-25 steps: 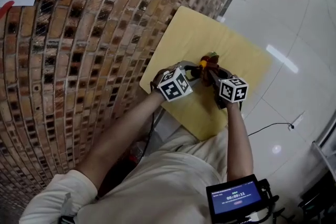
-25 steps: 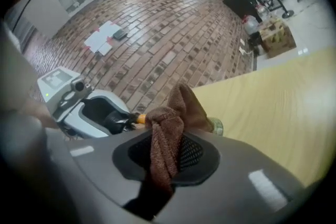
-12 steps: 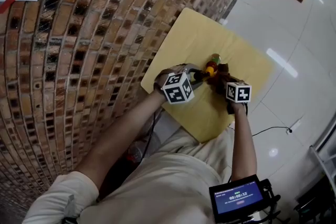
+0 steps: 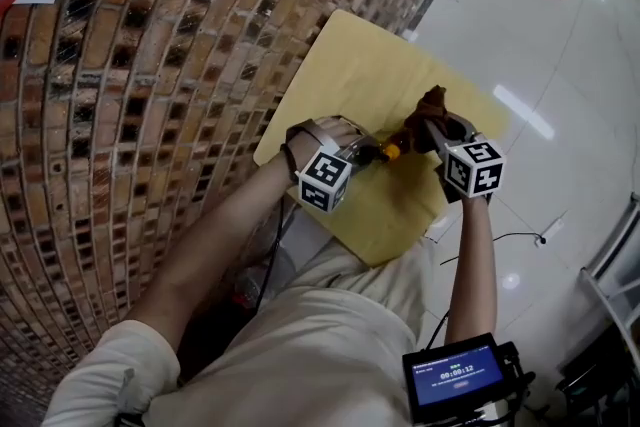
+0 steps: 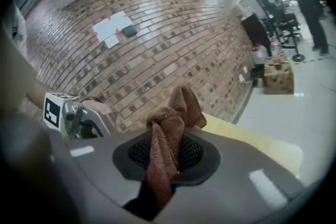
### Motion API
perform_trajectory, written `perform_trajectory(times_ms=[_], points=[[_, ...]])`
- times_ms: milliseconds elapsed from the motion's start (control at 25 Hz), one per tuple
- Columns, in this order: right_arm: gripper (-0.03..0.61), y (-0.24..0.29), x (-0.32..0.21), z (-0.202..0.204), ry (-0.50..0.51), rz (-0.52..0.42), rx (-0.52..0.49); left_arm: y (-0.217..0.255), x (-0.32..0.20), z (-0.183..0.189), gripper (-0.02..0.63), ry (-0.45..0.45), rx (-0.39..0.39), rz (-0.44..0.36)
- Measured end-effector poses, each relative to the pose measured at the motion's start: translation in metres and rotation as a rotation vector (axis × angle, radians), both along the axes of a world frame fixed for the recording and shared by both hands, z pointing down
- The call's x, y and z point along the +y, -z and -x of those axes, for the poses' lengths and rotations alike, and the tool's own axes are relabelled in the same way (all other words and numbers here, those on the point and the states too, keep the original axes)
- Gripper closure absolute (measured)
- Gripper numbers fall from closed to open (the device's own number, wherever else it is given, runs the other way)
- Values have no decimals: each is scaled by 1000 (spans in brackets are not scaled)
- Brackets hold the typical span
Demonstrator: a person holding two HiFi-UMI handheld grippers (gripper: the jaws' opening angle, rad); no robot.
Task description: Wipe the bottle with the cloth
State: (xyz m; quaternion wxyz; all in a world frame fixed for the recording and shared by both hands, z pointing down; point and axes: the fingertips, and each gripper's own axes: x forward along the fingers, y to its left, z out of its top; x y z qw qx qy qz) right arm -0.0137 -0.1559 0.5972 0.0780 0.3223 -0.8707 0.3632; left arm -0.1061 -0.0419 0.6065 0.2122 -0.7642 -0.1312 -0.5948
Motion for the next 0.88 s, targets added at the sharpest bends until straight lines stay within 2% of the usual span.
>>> perform_trajectory(times_ms=[80, 160, 240, 360, 480, 560, 680, 800, 880], points=[[512, 9, -4, 35, 190, -17, 26, -2, 6, -3, 439, -71, -10, -27], [511, 10, -1, 72, 362, -7, 4, -3, 10, -5, 439, -97, -13, -40], [512, -2, 7, 102, 515, 49, -22, -3, 11, -7, 439, -93, -9, -46], [512, -37, 27, 132, 739, 162, 19, -4, 8, -7, 439, -72, -6, -59], [512, -61, 36, 151, 873, 202, 92, -4, 1, 0, 439, -15, -3, -66], [512, -83, 34, 158, 915, 223, 179, -4, -5, 6, 439, 39, 2, -66], [512, -124, 27, 161, 888, 284, 280, -4, -9, 7, 439, 92, 13, -61], [511, -154, 19, 148, 814, 329, 360, -5, -10, 2, 438, 151, 26, -48], [511, -153, 5, 135, 694, 349, 308, -4, -16, 0, 437, 213, 46, -38]])
